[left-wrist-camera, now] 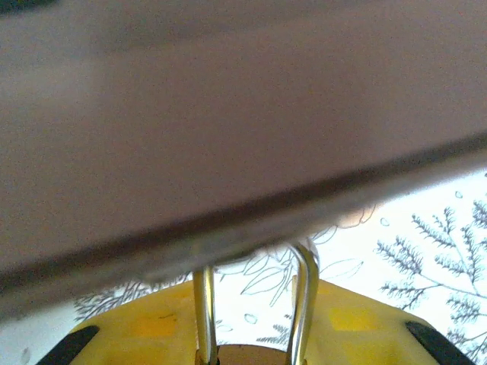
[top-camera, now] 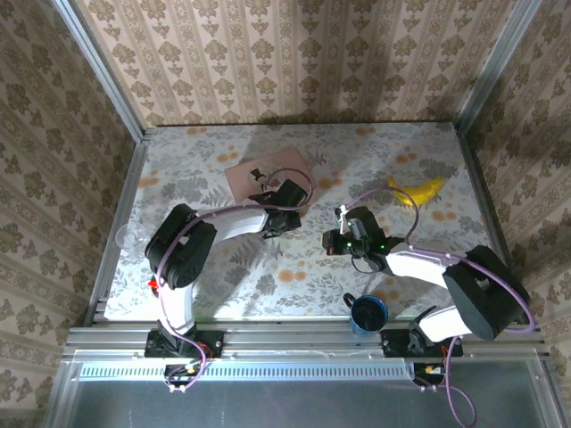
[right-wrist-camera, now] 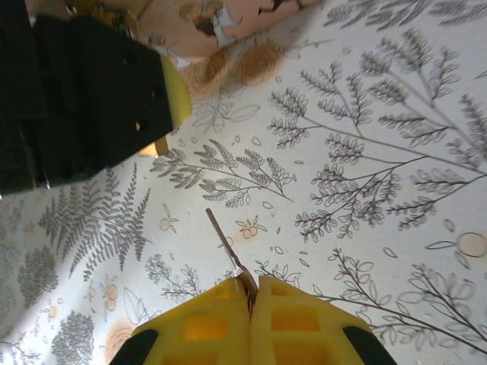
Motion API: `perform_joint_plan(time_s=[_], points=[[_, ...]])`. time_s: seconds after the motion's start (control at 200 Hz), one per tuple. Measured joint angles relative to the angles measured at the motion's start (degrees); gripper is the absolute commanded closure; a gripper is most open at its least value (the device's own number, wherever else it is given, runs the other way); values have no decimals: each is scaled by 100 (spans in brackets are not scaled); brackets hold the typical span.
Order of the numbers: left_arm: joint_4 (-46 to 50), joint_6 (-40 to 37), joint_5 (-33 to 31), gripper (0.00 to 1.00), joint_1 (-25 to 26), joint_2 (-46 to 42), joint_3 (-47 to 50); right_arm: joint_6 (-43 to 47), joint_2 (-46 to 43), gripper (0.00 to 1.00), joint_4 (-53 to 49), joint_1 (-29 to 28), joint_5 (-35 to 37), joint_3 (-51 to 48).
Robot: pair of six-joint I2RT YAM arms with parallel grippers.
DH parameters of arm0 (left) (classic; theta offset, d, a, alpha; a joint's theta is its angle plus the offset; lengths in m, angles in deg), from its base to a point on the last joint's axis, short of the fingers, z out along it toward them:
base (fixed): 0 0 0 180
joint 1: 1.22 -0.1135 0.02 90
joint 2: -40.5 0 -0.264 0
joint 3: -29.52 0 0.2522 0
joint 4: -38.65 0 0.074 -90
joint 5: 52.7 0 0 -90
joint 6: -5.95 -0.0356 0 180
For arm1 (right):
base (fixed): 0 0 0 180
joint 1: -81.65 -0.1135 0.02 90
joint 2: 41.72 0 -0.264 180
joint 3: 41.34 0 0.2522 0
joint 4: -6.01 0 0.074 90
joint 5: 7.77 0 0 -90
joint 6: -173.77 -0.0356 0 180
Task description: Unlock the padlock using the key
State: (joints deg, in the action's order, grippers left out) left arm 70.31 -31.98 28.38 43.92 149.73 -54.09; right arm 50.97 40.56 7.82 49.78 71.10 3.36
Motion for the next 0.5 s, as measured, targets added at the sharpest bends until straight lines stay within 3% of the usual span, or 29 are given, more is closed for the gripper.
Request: perform_joint_plan(time_s=[0.5], points=[[-667, 455, 363, 100, -175, 212, -122, -74, 1307, 100, 1504, -256, 302, -22]])
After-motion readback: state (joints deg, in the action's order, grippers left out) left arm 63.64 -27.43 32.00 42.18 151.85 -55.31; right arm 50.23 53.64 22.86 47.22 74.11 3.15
